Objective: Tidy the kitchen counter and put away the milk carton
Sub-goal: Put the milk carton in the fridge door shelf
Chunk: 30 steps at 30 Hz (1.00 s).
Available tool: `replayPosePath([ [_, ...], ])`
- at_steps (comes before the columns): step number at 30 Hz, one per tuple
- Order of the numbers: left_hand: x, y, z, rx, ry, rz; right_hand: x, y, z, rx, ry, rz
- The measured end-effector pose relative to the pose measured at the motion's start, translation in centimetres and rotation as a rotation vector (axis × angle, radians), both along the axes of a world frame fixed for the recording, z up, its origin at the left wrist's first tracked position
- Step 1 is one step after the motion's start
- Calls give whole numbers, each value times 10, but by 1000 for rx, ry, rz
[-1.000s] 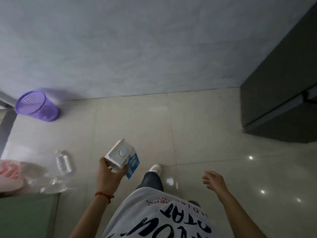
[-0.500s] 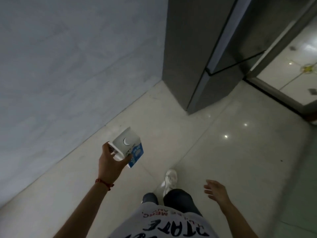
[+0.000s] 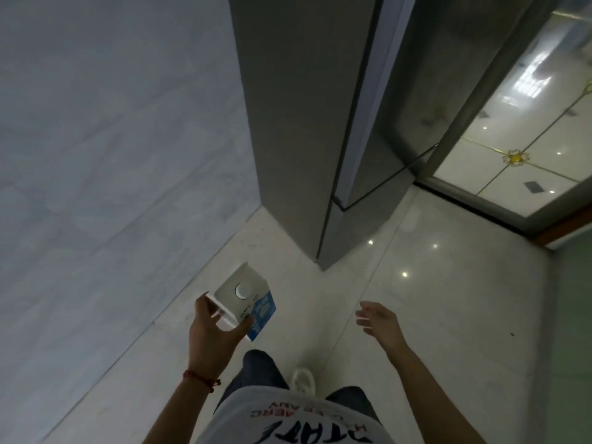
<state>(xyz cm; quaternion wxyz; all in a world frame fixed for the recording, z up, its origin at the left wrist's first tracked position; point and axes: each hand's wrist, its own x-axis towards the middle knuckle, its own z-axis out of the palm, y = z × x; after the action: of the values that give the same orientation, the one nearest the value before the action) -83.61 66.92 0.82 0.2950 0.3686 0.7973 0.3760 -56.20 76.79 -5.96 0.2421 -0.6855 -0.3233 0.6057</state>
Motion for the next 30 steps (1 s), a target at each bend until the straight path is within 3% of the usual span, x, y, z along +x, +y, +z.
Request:
replayPosePath([
  [5, -12, 72, 22, 27, 33, -29, -34, 97, 41, 214, 40, -1],
  [10, -31, 173, 43, 106, 9, -115, -63, 186, 94, 505, -46, -94],
  [18, -57, 324, 90, 287, 0, -300, -111, 302, 183, 1017, -407, -324],
  [25, -49, 390, 102, 357, -30, -356, -122, 368, 208, 1201, -504, -589],
  [30, -32, 403, 100, 401, -96, -350, -118, 377, 202, 1255, -626, -595],
])
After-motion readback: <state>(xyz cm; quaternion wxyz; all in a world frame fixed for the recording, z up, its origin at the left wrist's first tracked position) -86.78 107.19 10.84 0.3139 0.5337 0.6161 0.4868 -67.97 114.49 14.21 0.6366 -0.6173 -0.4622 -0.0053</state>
